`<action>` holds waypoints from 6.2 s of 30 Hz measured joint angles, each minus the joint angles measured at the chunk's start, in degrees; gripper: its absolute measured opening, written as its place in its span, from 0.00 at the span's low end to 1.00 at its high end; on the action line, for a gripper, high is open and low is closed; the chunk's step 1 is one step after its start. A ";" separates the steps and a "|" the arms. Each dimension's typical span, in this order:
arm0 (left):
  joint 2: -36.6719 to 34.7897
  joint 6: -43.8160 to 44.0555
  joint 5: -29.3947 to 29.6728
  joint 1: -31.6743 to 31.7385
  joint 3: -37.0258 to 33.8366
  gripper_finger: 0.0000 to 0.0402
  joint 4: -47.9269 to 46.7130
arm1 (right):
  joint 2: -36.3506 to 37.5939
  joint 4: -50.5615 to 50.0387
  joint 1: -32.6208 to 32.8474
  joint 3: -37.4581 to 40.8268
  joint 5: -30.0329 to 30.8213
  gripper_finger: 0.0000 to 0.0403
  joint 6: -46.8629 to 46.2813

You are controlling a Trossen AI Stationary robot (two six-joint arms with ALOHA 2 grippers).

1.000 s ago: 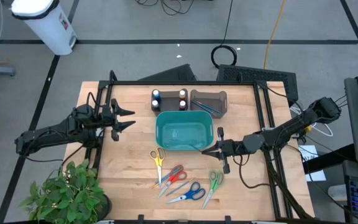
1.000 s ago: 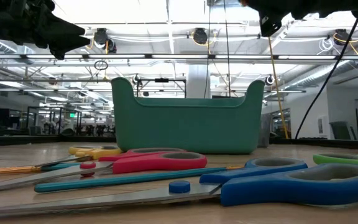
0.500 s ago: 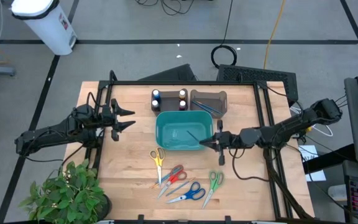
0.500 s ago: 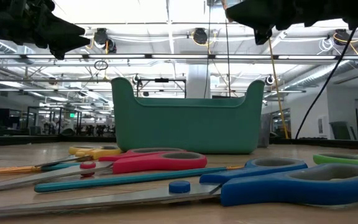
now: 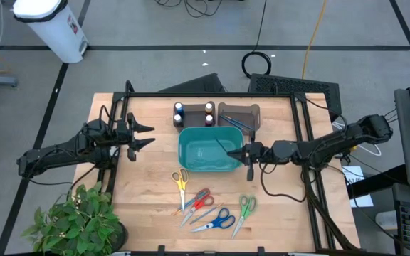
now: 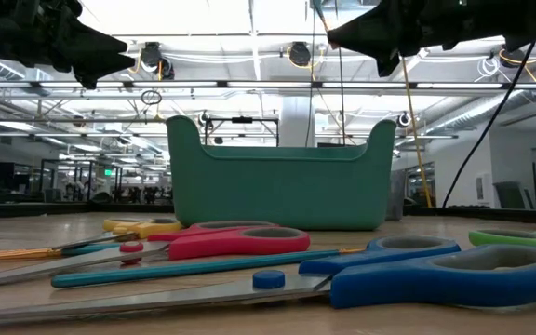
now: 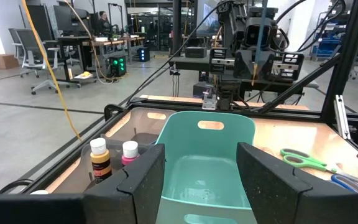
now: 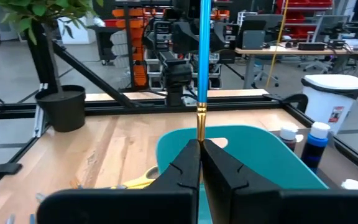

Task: Pick & Place Paint Supplies
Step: Put the blue paint brush into the right black bin

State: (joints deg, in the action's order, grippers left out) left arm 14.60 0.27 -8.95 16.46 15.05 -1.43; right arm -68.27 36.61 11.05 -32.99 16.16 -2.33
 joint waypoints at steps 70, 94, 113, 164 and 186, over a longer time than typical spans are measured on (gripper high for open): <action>-0.01 0.00 0.02 0.01 0.00 0.52 0.00 | -0.01 -7.19 -29.16 0.02 -4.52 0.00 -0.99; -0.01 0.00 0.00 -0.01 0.00 0.52 -0.02 | -0.02 -19.66 -37.89 0.02 -10.51 0.00 1.65; 0.00 0.00 0.02 0.00 0.00 0.52 0.00 | -0.02 -33.95 -43.68 0.04 -17.97 0.00 4.38; 0.01 0.00 0.02 -0.03 0.00 0.52 0.01 | -12.47 -85.14 -43.71 -33.51 -18.97 0.00 9.11; 0.00 0.00 0.02 -0.03 0.01 0.52 -0.02 | -19.52 -81.04 -43.69 -30.98 -16.20 0.00 11.31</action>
State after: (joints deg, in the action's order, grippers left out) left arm 14.60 0.27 -8.93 16.43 15.06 -1.45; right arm -87.79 -44.43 -32.64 -63.98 -0.03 8.99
